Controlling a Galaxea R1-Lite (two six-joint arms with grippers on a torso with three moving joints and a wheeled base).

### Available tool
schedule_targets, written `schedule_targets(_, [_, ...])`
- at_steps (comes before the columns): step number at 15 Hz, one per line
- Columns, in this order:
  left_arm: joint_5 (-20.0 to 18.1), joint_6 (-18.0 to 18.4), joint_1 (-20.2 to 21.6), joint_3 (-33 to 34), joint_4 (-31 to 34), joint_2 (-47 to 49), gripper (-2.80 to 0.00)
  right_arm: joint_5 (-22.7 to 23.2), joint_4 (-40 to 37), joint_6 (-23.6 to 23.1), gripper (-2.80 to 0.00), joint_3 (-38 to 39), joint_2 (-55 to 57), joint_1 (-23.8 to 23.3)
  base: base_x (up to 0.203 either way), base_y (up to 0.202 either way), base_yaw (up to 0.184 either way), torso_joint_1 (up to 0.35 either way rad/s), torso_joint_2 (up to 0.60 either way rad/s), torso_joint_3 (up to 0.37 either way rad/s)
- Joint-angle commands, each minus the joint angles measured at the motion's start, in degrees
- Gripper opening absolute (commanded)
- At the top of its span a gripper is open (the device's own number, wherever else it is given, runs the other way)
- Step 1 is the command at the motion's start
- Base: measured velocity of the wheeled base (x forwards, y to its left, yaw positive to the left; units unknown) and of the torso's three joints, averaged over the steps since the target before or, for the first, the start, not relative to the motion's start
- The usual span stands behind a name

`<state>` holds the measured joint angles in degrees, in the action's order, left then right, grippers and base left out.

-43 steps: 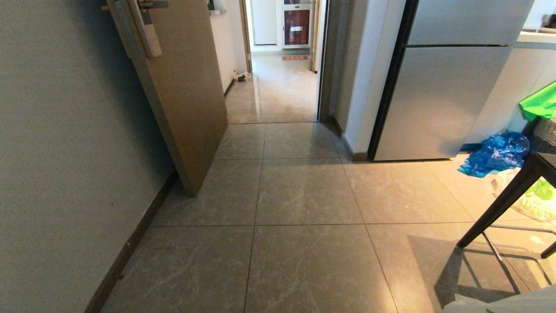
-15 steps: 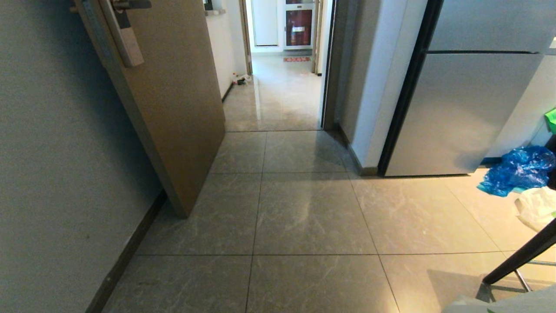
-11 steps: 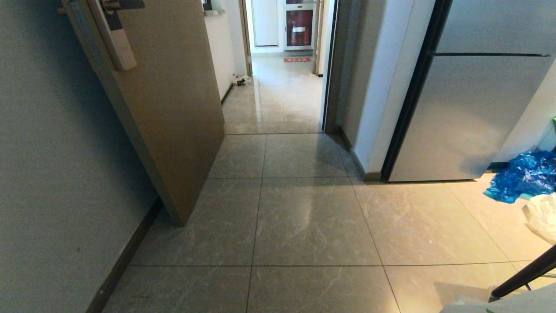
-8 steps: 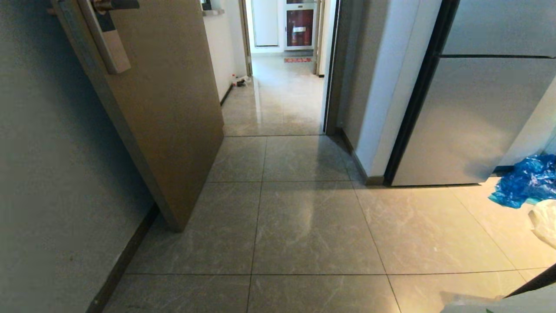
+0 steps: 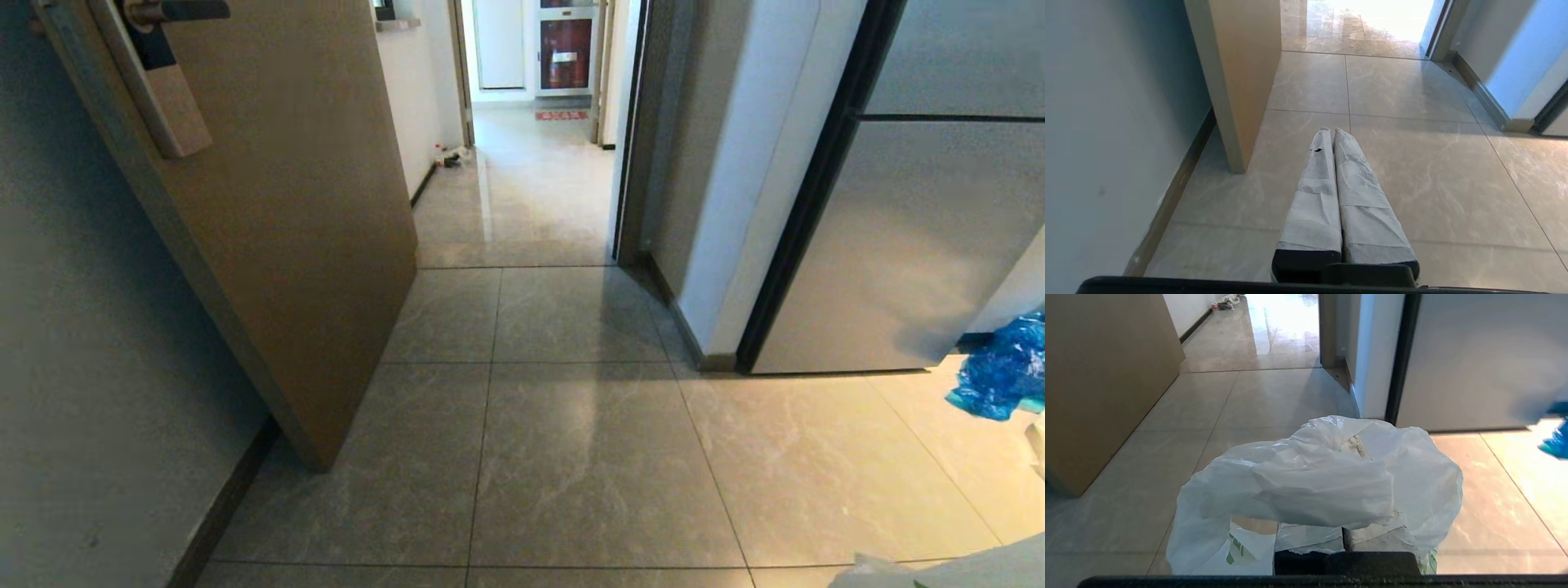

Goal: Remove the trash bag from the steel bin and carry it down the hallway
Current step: Put the trash bag at the door

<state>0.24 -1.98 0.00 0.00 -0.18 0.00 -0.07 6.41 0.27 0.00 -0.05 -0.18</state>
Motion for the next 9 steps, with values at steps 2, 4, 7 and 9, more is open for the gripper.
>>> schedule_targets(2, [0.02, -0.04, 0.00, 0.09, 0.01, 0.00, -2.80, -0.01, 0.00, 0.00, -2.80, 2.29, 0.05, 0.01, 0.192, 0.000, 0.001, 0.001, 0.00, 0.006])
schedule_targets(4, [0.02, -0.04, 0.00, 0.09, 0.08, 0.00, -2.80, -0.01, 0.00, 0.00, -2.80, 2.29, 0.05, 0.01, 0.192, 0.000, -0.001, 0.002, 0.00, 0.002])
schedule_targets(7, [0.02, -0.04, 0.00, 0.09, 0.01, 0.00, -2.80, -0.01, 0.00, 0.00, -2.80, 2.29, 0.05, 0.01, 0.192, 0.000, 0.000, 0.005, 0.00, 0.001])
schedule_targets(9, [0.02, -0.04, 0.09, 0.09, 0.01, 0.00, -2.80, -0.01, 0.00, 0.00, -2.80, 2.29, 0.05, 0.01, 0.194, 0.000, 0.001, 0.003, 0.00, 0.004])
